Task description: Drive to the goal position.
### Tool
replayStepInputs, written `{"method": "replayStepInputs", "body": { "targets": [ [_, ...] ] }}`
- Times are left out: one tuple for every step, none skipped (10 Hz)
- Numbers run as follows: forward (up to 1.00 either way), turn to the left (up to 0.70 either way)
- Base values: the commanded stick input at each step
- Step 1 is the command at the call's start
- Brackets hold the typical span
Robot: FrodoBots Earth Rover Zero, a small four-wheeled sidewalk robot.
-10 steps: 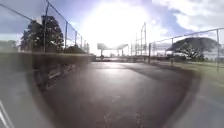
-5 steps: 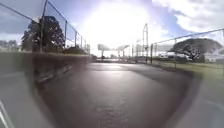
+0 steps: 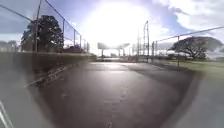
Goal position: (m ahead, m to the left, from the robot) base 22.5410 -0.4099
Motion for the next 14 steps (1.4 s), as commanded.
{"method": "replayStepInputs", "body": {
  "targets": [
    [0.70, 0.00],
    [0.70, 0.00],
    [0.70, 0.00],
    [0.70, 0.00],
    [0.70, 0.00],
    [0.70, 0.00],
    [0.70, 0.00],
    [0.70, 0.00],
    [0.70, 0.00],
    [0.70, 0.00],
    [0.70, 0.00],
    [0.70, 0.00],
    [0.70, 0.00],
    [0.70, 0.00]
  ]
}}
